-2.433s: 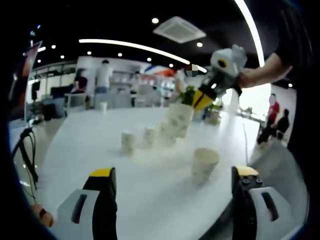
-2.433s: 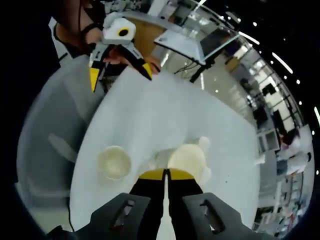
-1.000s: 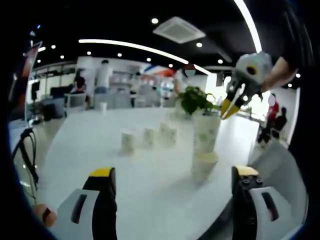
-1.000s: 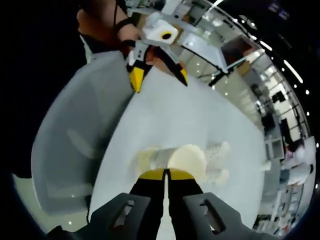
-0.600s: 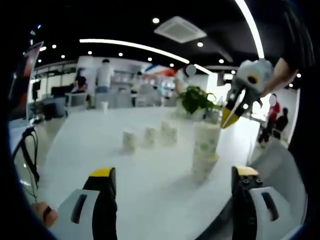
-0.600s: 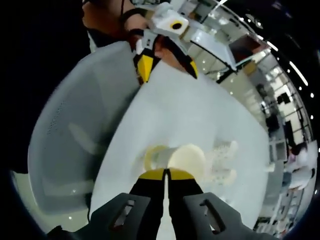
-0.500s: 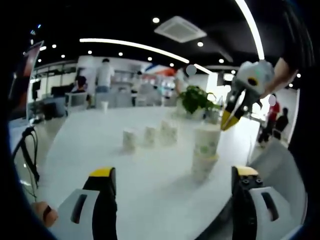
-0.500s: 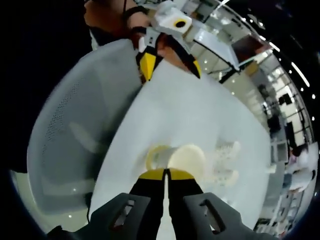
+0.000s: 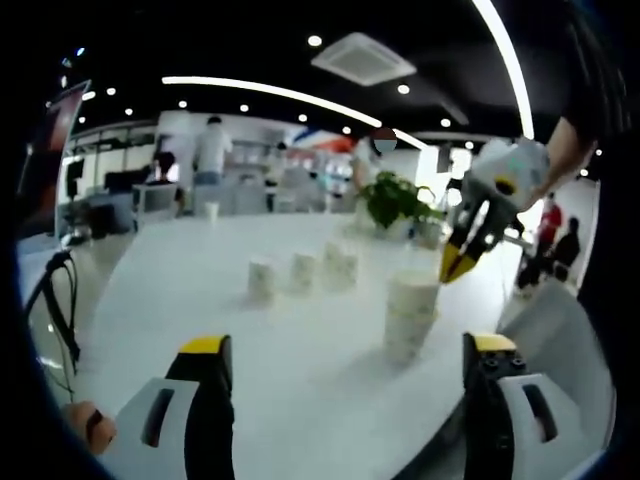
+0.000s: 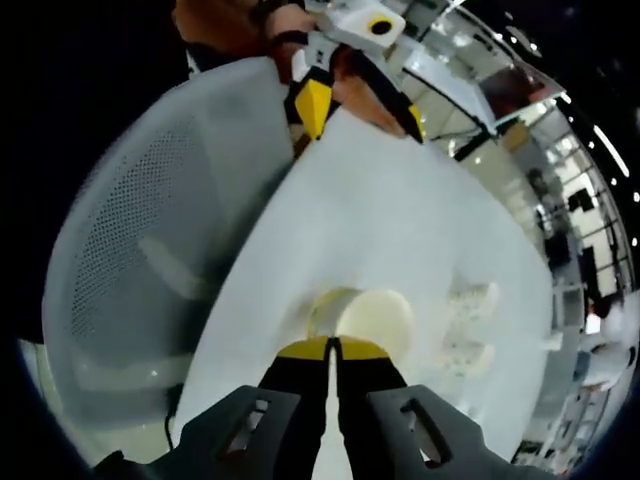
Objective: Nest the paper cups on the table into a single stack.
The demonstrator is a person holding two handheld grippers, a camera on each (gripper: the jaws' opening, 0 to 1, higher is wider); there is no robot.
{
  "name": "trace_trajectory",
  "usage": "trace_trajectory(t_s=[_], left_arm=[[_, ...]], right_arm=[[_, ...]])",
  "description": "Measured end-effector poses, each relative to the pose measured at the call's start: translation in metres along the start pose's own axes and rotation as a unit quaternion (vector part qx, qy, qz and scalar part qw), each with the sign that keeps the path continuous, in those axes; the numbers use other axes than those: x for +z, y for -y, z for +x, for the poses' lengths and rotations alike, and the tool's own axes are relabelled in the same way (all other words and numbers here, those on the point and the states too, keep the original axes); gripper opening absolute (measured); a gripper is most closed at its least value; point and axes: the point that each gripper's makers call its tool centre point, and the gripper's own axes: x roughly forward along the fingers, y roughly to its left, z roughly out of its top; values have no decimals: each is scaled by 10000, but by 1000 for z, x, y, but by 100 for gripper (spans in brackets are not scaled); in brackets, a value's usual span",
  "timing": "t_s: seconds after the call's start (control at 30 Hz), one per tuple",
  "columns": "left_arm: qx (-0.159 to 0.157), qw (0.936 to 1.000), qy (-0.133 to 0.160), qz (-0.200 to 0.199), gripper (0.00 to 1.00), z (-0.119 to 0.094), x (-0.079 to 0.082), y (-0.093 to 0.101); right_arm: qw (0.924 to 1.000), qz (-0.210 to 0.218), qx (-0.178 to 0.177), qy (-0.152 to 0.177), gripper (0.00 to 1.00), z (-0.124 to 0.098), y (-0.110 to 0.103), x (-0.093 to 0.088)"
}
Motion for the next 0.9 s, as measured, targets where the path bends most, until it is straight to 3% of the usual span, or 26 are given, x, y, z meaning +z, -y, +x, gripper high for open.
trace_trajectory(t_s=[0.27, 0.57, 0.9], left_arm=[[26, 10000, -19, -38, 96, -1, -2, 0], [48, 10000, -24, -56, 96, -3, -3, 1], [26, 10000, -31, -26, 96, -2, -1, 2]], right_arm=[[9997, -130, 168, -116, 0, 8, -9, -6], [9998, -169, 91, -48, 6, 9, -9, -3], [9999, 49, 138, 52, 5, 4, -11, -2]])
